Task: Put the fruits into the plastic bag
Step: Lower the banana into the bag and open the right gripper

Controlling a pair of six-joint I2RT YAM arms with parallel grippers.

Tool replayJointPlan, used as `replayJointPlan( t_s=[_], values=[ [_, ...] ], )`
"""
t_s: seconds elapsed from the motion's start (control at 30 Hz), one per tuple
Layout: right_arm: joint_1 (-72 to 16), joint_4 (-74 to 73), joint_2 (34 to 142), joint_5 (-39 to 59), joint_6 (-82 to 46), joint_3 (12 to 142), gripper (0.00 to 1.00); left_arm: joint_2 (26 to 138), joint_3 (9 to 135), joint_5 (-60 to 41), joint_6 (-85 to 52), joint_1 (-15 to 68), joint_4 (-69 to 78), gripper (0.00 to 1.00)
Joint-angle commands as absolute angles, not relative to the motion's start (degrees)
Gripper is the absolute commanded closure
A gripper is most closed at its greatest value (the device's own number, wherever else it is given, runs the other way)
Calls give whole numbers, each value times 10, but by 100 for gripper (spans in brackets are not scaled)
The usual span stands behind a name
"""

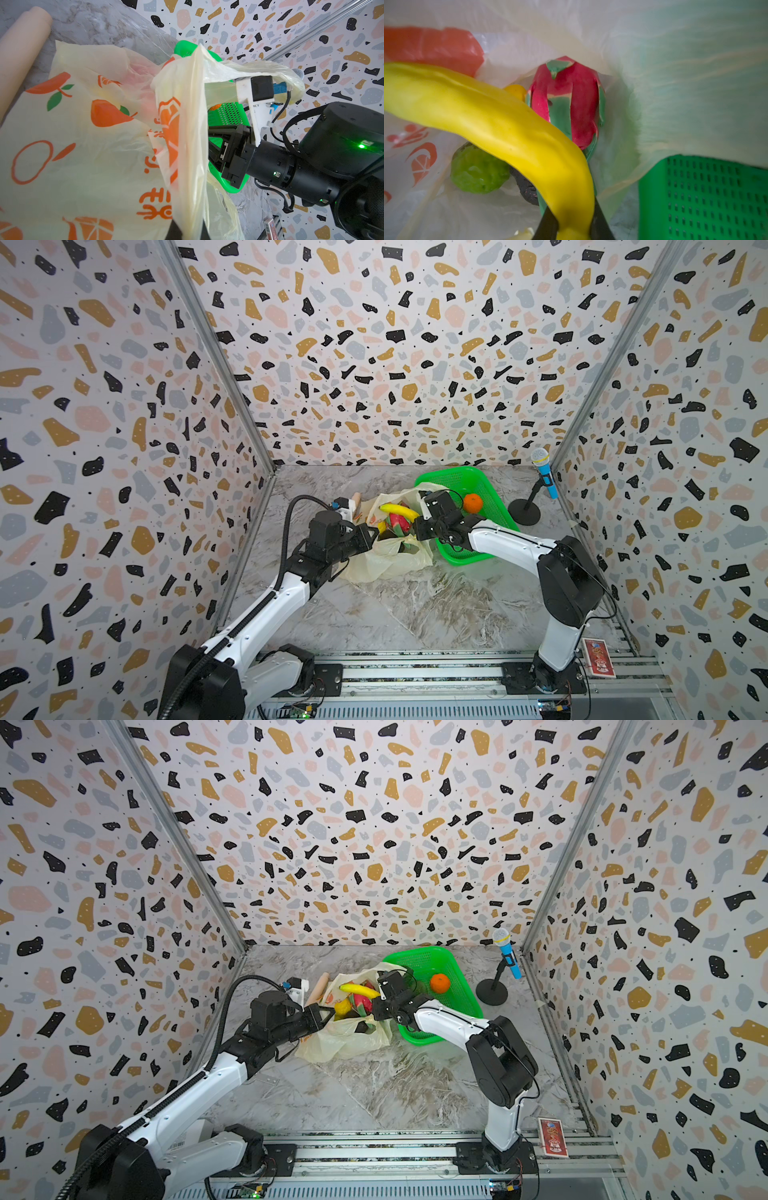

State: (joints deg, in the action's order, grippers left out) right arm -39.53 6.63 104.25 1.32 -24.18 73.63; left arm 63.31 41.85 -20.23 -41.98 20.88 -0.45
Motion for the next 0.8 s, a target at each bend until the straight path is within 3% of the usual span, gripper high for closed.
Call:
replayJointPlan(
  t_s=[0.0, 0.37, 0.77],
  values=[
    [-374, 42, 1033, 43, -268, 726, 100, 619, 410, -202, -413, 206, 1, 100],
    [-330, -4, 994, 116, -313, 696, 100, 617, 405, -202, -415, 206, 1, 100],
    [-386, -15, 1015, 134, -330, 651, 100, 626, 426, -205, -421, 206, 23, 100]
  ],
)
